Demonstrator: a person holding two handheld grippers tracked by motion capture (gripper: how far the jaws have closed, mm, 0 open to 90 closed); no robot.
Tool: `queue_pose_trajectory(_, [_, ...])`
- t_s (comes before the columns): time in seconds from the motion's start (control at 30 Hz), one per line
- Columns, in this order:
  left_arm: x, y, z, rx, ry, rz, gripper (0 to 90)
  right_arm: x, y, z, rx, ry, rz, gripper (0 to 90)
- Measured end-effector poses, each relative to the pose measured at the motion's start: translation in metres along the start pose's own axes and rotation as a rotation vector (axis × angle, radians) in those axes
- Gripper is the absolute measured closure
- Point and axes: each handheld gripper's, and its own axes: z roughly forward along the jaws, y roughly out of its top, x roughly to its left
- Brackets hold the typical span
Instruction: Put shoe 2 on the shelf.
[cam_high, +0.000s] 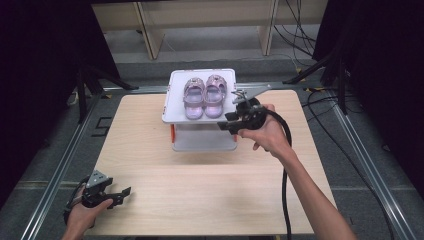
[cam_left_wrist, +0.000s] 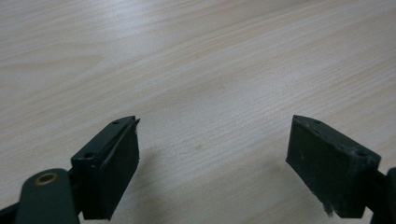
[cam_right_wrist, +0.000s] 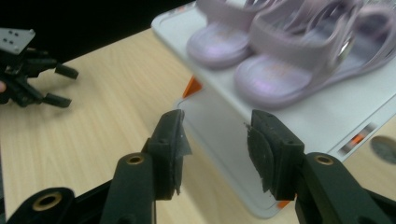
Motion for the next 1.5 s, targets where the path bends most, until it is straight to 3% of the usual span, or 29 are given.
queue_pose_trajectory(0.1, [0.0, 0.0, 0.0, -0.002, -0.003, 0.007, 16.3, 0.003, -0.01, 0.003, 0.004, 0.011, -0.006, 53.7])
queue_pose_trajectory(0.13, [0.0, 0.0, 0.0, 0.003, 0.001, 0.001, 16.4, 0.007, -0.024, 0.007, 0.006, 0.009, -0.012, 53.5])
queue_pose_trajectory(0.17, [-0.003, -0.001, 0.0, 0.001, 0.004, -0.039, 16.4, 0.009, -0.028, 0.008, 0.007, 0.018, -0.007, 53.5])
queue_pose_trajectory(0.23, [-0.005, -0.001, -0.001, 0.009, 0.011, -0.067, 16.4, 0.012, -0.038, 0.011, 0.005, 0.026, 0.024, 53.0])
queue_pose_trajectory(0.27, [-0.005, -0.001, -0.001, 0.009, 0.011, -0.067, 16.3, 0.012, -0.038, 0.011, 0.005, 0.026, 0.024, 53.0])
queue_pose_trajectory(0.3, [0.0, 0.0, 0.0, 0.003, -0.001, 0.002, 16.4, 0.017, -0.051, 0.014, -0.002, 0.038, 0.027, 52.3])
queue_pose_trajectory(0.4, [-0.003, -0.001, -0.001, 0.018, 0.012, -0.041, 16.3, 0.026, -0.069, 0.017, -0.009, 0.017, 0.022, 49.9])
queue_pose_trajectory(0.43, [-0.001, 0.0, 0.001, 0.001, 0.001, -0.01, 16.4, 0.029, -0.076, 0.019, -0.01, 0.021, 0.043, 49.0])
queue_pose_trajectory(0.5, [-0.005, -0.001, 0.001, 0.011, 0.014, -0.057, 16.4, 0.033, -0.089, 0.024, -0.031, 0.037, 0.056, 48.8])
queue_pose_trajectory(0.6, [-0.005, 0.001, 0.001, 0.003, -0.004, -0.048, 16.4, 0.039, -0.105, 0.032, 0.015, 0.034, 0.067, 47.0])
queue_pose_trajectory(0.7, [-0.005, 0.002, 0.001, -0.003, 0.001, -0.051, 16.4, 0.042, -0.117, 0.037, 0.025, 0.045, 0.084, 46.5])
queue_pose_trajectory(0.73, [-0.002, 0.002, 0.002, -0.002, -0.01, -0.012, 16.3, 0.045, -0.127, 0.042, 0.047, 0.045, 0.081, 45.6])
queue_pose_trajectory(0.8, [-0.005, 0.001, 0.002, 0.017, 0.007, -0.047, 16.4, 0.047, -0.134, 0.044, 0.064, 0.055, 0.096, 44.8])
queue_pose_trajectory(0.87, [-0.006, 0.002, 0.002, 0.008, 0.002, -0.053, 16.4, 0.05, -0.14, 0.047, 0.072, 0.062, 0.095, 43.1])
queue_pose_trajectory(0.9, [-0.005, 0.004, 0.004, 0.002, -0.006, -0.028, 16.4, 0.052, -0.142, 0.048, 0.077, 0.066, 0.097, 42.4])
queue_pose_trajectory(1.0, [-0.006, 0.004, 0.004, 0.022, 0.005, -0.017, 16.4, 0.057, -0.147, 0.049, 0.078, 0.07, 0.102, 38.4])
queue_pose_trajectory(1.03, [-0.004, 0.004, 0.004, 0.028, 0.002, 0.012, 16.4, 0.058, -0.149, 0.049, 0.075, 0.072, 0.089, 36.8])
queue_pose_trajectory(1.07, [-0.007, 0.003, 0.004, 0.023, 0.0, -0.025, 16.4, 0.06, -0.151, 0.05, 0.075, 0.076, 0.097, 35.3])
queue_pose_trajectory(1.1, [-0.006, 0.003, 0.003, 0.031, 0.002, -0.012, 16.4, 0.062, -0.153, 0.05, 0.082, 0.077, 0.098, 33.7])
queue_pose_trajectory(1.13, [-0.007, 0.002, 0.003, 0.013, -0.003, -0.029, 16.4, 0.062, -0.155, 0.051, 0.087, 0.079, 0.093, 32.5])
queue_pose_trajectory(1.2, [-0.007, 0.002, 0.004, 0.003, -0.009, -0.028, 16.4, 0.064, -0.158, 0.051, 0.09, 0.076, 0.092, 31.8])
queue_pose_trajectory(1.23, [-0.005, 0.001, 0.004, 0.0, -0.014, -0.002, 16.4, 0.066, -0.161, 0.051, 0.096, 0.066, 0.097, 29.8])
queue_pose_trajectory(1.3, [-0.007, -0.001, 0.003, 0.016, -0.01, -0.02, 16.4, 0.067, -0.162, 0.051, 0.094, 0.064, 0.099, 28.8])
queue_pose_trajectory(1.33, [-0.004, -0.001, 0.003, 0.031, -0.012, 0.005, 16.4, 0.068, -0.163, 0.048, 0.087, 0.047, 0.103, 25.9])
queue_pose_trajectory(1.47, [-0.008, 0.0, 0.004, 0.018, -0.023, -0.007, 16.4, 0.071, -0.169, 0.042, 0.081, 0.041, 0.123, 24.0])
queue_pose_trajectory(1.5, [-0.008, 0.0, 0.003, 0.033, -0.014, 0.004, 16.3, 0.072, -0.171, 0.041, 0.081, 0.035, 0.133, 23.7])
